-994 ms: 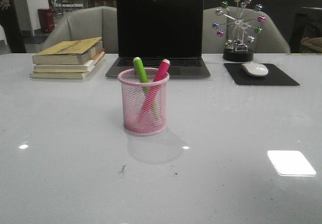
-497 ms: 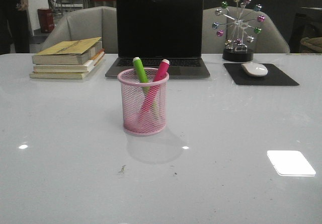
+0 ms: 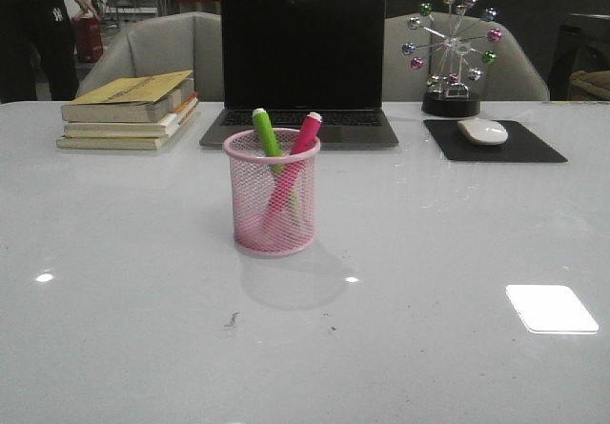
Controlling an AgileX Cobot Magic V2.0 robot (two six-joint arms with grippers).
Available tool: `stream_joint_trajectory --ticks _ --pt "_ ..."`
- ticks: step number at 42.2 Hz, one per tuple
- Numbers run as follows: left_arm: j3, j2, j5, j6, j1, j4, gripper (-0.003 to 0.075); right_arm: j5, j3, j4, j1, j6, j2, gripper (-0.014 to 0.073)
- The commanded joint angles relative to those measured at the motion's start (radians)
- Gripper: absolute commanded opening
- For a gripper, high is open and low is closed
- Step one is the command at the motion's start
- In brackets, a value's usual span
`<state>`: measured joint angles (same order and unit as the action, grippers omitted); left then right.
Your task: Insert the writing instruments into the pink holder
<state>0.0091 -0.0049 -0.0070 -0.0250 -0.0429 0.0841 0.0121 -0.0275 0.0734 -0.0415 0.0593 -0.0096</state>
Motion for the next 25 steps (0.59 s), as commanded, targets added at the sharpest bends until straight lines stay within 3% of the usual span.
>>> stream_joint_trajectory --ticks 1,7,14,25 --pt "-0.001 -0.018 -0.089 0.002 -0.008 0.005 0.0092 0.074 0.012 0.004 0.006 -0.003 -0.022 0.0058" --pt "-0.001 -0.018 -0.089 0.002 -0.008 0.005 0.0092 0.076 0.012 -0.004 0.006 -0.003 -0.022 0.0058" --pt "-0.001 -0.018 -0.089 0.002 -0.008 0.005 0.0092 0.065 0.012 -0.163 0.006 -0.051 -0.022 0.0058" --pt "-0.001 -0.018 -0.089 0.002 -0.008 0.005 0.0092 0.062 0.012 -0.164 0.006 -0.097 -0.022 0.0058"
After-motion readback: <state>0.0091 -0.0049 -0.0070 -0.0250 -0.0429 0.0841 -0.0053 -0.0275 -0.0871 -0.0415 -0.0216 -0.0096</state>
